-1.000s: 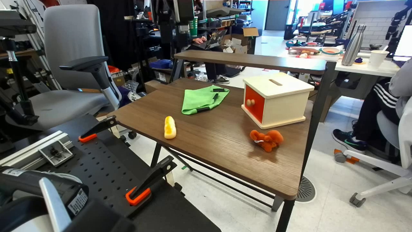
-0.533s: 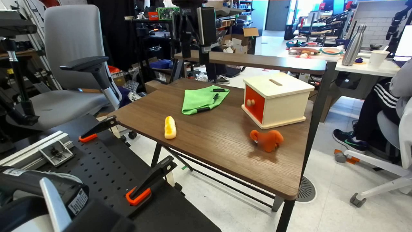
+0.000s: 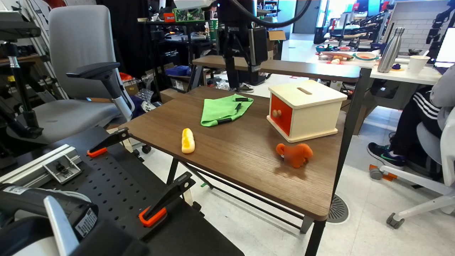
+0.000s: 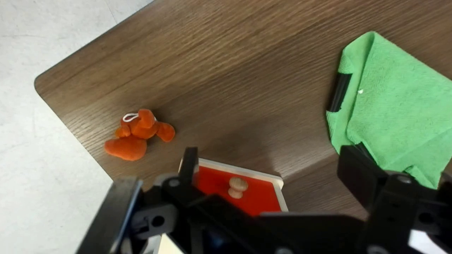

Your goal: Open the orange drawer

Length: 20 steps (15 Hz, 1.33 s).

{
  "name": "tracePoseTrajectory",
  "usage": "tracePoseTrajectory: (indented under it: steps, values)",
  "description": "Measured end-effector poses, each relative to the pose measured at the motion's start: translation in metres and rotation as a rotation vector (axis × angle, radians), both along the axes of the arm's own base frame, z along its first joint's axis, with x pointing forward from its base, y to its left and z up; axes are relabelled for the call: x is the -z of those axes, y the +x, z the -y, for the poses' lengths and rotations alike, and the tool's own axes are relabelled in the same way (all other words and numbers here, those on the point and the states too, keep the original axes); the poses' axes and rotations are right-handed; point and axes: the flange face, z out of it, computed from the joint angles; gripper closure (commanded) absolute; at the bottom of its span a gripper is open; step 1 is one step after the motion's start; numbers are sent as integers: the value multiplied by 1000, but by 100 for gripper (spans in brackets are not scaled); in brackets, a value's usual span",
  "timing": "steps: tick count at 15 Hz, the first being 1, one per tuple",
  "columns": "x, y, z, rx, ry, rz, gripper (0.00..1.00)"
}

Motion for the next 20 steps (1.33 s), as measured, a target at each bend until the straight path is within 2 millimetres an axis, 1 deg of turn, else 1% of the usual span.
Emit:
tracePoseTrajectory:
  steps: [5,11,14,20]
  values:
    - [29,11,5,-49,-20,98,0]
    - [61,12,15,-69,-17,127,0]
    - [70,14,22,-46,1,149,0]
    - [84,27,31,2,2,217,0]
